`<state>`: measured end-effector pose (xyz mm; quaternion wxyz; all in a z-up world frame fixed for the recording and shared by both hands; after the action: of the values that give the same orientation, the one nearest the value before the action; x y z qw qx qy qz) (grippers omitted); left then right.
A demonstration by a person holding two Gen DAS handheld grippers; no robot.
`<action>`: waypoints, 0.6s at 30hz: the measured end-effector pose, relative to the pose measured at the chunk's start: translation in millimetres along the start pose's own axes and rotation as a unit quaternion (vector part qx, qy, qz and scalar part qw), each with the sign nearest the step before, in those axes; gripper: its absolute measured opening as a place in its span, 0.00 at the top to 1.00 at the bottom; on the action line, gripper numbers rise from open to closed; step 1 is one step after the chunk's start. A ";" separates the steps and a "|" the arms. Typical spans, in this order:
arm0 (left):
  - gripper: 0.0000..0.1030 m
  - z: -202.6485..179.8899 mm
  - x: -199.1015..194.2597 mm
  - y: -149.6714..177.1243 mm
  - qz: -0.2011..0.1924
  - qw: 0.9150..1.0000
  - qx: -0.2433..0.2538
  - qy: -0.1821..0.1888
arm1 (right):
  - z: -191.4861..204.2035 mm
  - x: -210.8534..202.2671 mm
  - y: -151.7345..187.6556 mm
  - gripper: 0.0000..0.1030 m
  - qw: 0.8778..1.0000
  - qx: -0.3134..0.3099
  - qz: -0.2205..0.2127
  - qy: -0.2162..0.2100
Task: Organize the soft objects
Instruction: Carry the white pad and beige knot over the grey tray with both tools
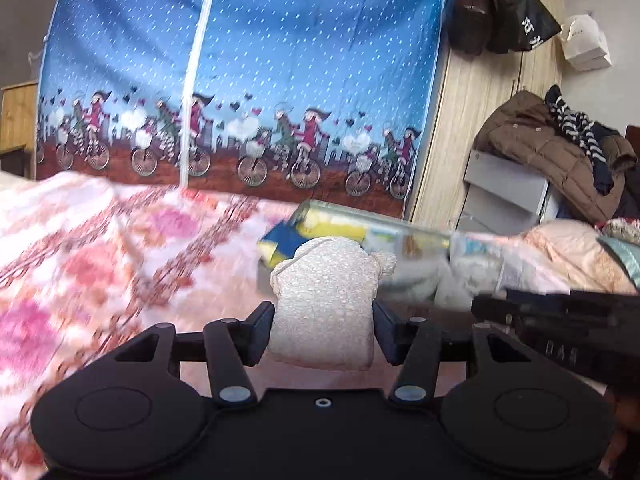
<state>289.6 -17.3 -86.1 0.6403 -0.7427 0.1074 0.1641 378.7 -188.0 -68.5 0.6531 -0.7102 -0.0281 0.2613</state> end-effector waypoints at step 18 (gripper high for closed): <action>0.46 -33.3 144.2 -31.7 0.072 0.997 -0.004 -0.008 | -32.5 84.7 13.7 0.82 1.000 0.014 -0.005 0.008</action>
<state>437.9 -37.8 -107.8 0.6243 -0.7345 0.1550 0.2163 460.8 -187.4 -109.4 0.6647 -0.7026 -0.0230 0.2530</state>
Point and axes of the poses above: each gripper's, at about its wrist camera, not at the fingertips, and x roughly the way its jaws point, z to its left, y to its underside, the point moved 3 cm from there along x, roughly the way its jaws point, and after that the axes turned 8 degrees about -y, right-handed, at the moved point
